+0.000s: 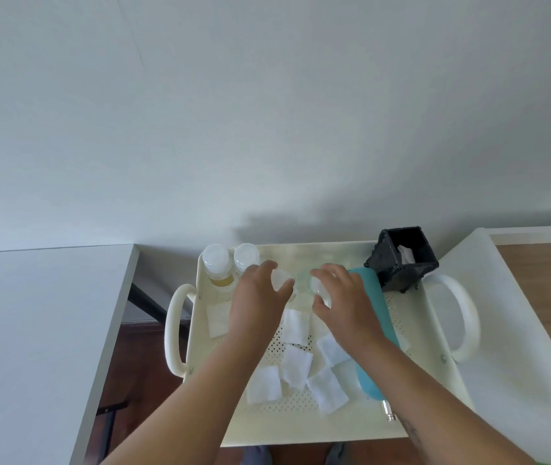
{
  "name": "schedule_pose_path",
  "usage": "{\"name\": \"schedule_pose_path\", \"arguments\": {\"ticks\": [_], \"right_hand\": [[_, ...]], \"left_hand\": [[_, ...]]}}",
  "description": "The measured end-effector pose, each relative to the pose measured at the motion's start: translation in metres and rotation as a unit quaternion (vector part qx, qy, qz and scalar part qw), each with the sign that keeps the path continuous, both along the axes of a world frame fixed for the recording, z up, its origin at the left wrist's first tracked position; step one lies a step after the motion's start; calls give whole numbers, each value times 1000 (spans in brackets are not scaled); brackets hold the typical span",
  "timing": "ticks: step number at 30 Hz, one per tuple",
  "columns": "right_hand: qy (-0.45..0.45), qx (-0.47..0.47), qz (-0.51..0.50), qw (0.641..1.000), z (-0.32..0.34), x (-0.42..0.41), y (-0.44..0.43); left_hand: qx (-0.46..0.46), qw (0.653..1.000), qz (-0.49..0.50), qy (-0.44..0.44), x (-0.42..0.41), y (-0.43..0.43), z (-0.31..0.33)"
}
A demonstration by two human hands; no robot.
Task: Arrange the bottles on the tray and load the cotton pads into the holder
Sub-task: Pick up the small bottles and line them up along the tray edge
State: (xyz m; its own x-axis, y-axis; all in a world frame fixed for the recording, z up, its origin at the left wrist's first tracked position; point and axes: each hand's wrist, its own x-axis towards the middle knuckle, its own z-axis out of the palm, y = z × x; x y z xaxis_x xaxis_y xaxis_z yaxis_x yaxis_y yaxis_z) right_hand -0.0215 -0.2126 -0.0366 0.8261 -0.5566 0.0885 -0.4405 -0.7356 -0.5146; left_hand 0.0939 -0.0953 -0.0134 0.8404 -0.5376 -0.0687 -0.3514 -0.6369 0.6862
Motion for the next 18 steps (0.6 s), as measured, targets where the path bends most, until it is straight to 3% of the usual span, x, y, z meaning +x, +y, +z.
{"name": "schedule_pose_path", "arguments": {"ticks": [9,15,18], "right_hand": [[22,85,43,995,12,28,-36],[33,102,60,992,16,28,-38],[28,120,48,991,15,19,-41]], "left_hand": [[99,994,-45,-24,19,-30,13],[117,990,-79,-21,25,-26,18],[103,985,-123,-70,29,-14,21]]}}
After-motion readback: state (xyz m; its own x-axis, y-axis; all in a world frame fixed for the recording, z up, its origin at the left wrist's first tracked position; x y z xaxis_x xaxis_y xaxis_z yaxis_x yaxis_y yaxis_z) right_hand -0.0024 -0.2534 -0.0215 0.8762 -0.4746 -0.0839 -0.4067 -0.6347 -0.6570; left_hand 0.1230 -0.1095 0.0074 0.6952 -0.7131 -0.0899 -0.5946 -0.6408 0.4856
